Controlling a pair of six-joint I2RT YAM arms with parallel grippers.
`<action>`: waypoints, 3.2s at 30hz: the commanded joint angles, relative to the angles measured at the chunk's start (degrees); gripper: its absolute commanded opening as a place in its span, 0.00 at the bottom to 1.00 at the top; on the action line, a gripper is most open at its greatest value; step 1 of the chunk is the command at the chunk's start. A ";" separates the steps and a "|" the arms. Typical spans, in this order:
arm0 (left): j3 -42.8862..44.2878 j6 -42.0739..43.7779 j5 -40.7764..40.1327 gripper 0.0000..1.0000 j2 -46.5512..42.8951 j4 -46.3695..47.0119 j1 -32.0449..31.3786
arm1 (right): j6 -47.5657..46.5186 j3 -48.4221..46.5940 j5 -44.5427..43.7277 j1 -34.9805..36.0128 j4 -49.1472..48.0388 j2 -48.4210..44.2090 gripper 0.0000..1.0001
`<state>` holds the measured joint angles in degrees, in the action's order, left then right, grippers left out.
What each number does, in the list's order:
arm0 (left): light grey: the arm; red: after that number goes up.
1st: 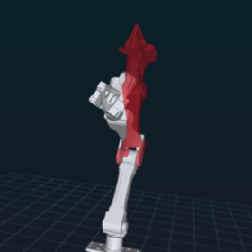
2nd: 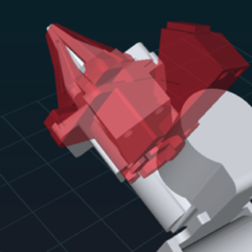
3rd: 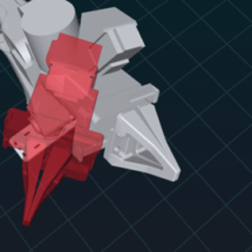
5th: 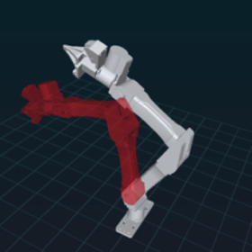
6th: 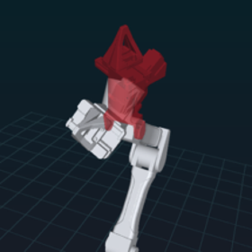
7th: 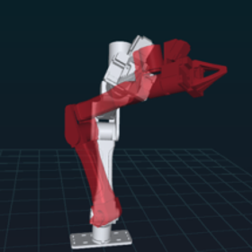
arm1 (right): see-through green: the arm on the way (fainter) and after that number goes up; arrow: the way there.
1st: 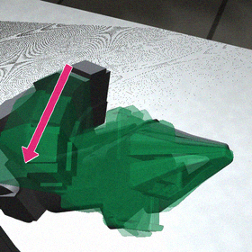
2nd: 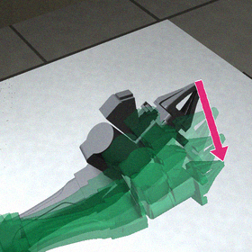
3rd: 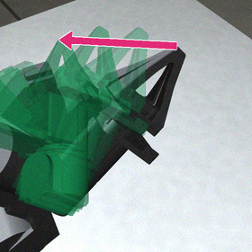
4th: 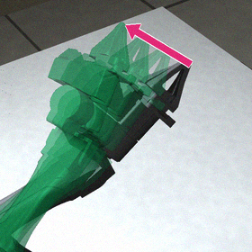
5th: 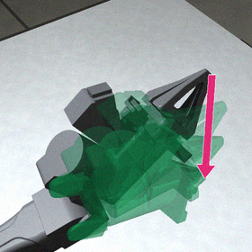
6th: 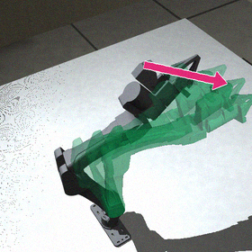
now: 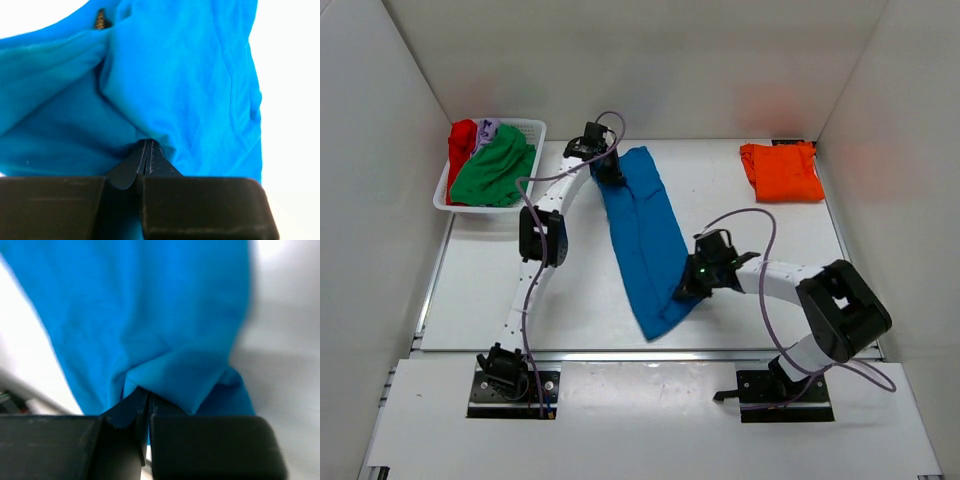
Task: Fold and stack the t-shirts
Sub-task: Rotate the tshirt 90 degrees, then grab the bottom of the folded rectangular tshirt with both arms, then fold the folded rectangular tshirt in 1/3 of the way
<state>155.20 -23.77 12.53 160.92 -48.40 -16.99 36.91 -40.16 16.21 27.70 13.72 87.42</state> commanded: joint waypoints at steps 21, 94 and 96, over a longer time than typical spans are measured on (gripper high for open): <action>-5.95 -12.62 11.98 0.26 -12.36 14.20 4.43 | 12.34 7.47 -10.74 24.68 -18.65 -14.71 0.15; -122.33 -9.55 16.82 0.00 -100.82 27.31 -4.55 | -13.52 -11.05 18.15 5.01 15.89 -5.17 0.00; -118.47 -7.27 16.82 0.00 -95.21 28.71 -2.35 | -17.29 -16.07 18.33 1.41 17.83 -1.91 0.00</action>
<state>32.42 -35.11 26.59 61.17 -21.78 -22.02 26.52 -50.46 32.67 32.80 26.94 82.50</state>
